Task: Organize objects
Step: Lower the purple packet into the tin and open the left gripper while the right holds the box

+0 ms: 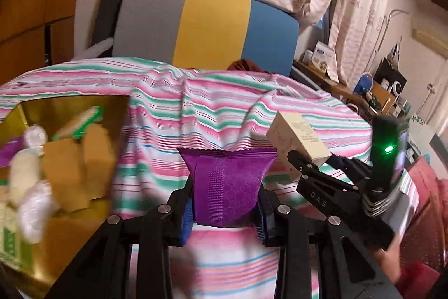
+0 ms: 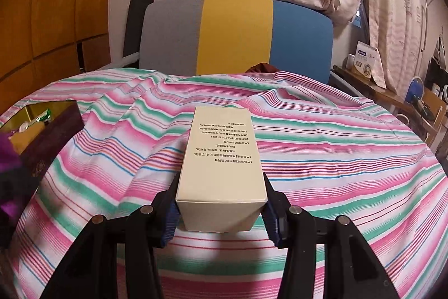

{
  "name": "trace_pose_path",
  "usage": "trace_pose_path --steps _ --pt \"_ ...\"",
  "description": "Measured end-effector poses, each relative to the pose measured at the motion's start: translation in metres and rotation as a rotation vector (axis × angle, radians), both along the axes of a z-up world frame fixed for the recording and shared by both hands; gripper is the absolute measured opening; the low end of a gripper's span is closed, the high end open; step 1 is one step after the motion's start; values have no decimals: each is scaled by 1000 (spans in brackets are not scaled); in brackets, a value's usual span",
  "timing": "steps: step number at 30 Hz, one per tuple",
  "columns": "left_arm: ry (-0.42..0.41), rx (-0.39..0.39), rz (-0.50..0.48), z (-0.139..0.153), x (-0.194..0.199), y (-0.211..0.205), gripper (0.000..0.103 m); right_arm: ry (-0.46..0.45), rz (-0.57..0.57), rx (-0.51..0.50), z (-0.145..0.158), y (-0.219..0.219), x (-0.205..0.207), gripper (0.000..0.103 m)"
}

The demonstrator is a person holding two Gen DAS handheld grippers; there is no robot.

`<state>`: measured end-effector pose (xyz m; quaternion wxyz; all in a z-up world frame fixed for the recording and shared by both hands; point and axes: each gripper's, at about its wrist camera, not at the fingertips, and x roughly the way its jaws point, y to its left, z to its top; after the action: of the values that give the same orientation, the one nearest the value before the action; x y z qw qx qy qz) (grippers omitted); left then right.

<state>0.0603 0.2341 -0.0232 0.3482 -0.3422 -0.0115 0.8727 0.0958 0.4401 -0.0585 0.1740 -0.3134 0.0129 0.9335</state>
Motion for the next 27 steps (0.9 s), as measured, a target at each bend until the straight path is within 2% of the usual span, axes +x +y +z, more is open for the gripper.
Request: trace_pose_path --steps 4,9,15,22,27 --pt "11 10 39 11 3 -37 35 -18 27 41 -2 -10 -2 51" --pt "-18 11 138 11 -4 -88 35 -33 56 80 -3 -20 -3 51" --pt "-52 -36 206 -2 -9 -132 35 -23 38 53 -2 -17 0 51" --pt "-97 -93 233 -23 -14 -149 36 -11 21 26 0 -16 4 51" --pt "-111 -76 238 -28 -13 -153 40 -16 21 23 -1 -17 4 51"
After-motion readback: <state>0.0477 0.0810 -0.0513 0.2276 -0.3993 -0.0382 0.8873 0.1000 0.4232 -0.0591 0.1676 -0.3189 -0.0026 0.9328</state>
